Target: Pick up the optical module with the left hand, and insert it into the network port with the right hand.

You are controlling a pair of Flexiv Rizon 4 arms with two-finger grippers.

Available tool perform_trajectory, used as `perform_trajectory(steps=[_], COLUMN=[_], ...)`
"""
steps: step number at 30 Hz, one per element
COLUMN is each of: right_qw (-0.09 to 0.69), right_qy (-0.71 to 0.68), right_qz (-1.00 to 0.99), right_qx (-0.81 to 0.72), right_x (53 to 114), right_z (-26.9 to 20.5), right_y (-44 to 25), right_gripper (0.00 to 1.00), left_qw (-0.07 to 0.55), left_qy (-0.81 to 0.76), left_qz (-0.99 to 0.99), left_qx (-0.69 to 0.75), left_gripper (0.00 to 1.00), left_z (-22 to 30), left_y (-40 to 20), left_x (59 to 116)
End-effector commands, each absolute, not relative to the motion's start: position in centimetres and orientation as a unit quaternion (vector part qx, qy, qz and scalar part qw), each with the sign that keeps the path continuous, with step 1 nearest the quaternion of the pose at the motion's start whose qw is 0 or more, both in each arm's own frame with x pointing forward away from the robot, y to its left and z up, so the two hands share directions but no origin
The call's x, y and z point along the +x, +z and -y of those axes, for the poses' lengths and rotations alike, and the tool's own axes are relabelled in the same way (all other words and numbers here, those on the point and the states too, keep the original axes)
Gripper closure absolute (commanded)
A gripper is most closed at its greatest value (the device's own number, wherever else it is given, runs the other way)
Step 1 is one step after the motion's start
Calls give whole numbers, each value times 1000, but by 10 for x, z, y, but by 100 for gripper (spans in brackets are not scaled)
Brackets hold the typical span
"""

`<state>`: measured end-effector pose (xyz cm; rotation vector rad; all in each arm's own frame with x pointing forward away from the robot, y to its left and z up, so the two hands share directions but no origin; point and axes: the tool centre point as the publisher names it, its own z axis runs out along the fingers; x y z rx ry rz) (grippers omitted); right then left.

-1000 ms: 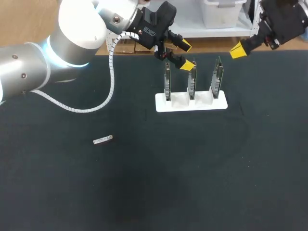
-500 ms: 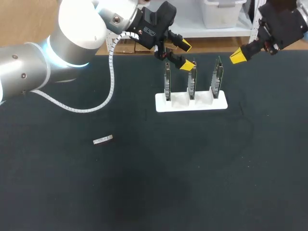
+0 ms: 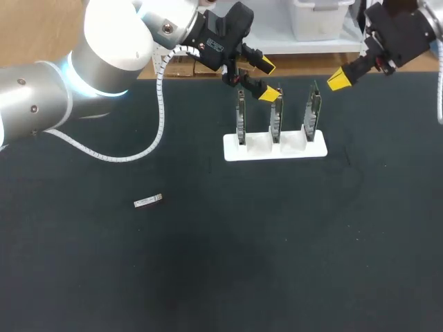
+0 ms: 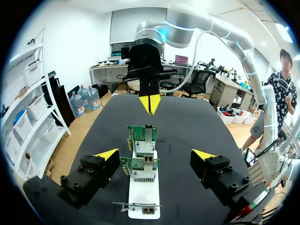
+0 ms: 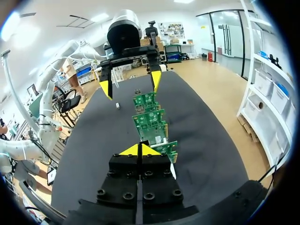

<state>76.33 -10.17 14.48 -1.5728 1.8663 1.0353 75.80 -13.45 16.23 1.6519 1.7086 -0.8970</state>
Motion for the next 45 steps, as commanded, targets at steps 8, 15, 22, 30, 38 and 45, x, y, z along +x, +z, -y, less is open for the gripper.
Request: perform_trajectory(steps=[8, 15, 22, 30, 38, 45], right_qw=[247, 244, 246, 249, 246, 246], right_qy=[375, 372, 368, 365, 363, 363], right_qz=[-676, -660, -656, -657, -661, -661], right_qx=[-584, -606, -611, -611, -609, -609], right_x=[765, 758, 757, 757, 756, 756], right_z=[101, 102, 103, 103, 104, 104], right_y=[144, 144, 144, 145, 145, 145], right_gripper=[100, 100, 100, 100, 0, 0], left_qw=[297, 297, 297, 297, 297, 297], left_qy=[-337, -337, -337, -337, -337, -337], left_qz=[-642, -642, -642, -642, -642, -642], left_qx=[621, 621, 621, 621, 621, 621], left_gripper=[0, 0, 0, 0, 0, 0], left_z=[134, 134, 134, 134, 134, 134], left_y=[162, 162, 162, 162, 162, 162], left_x=[757, 757, 757, 757, 757, 757])
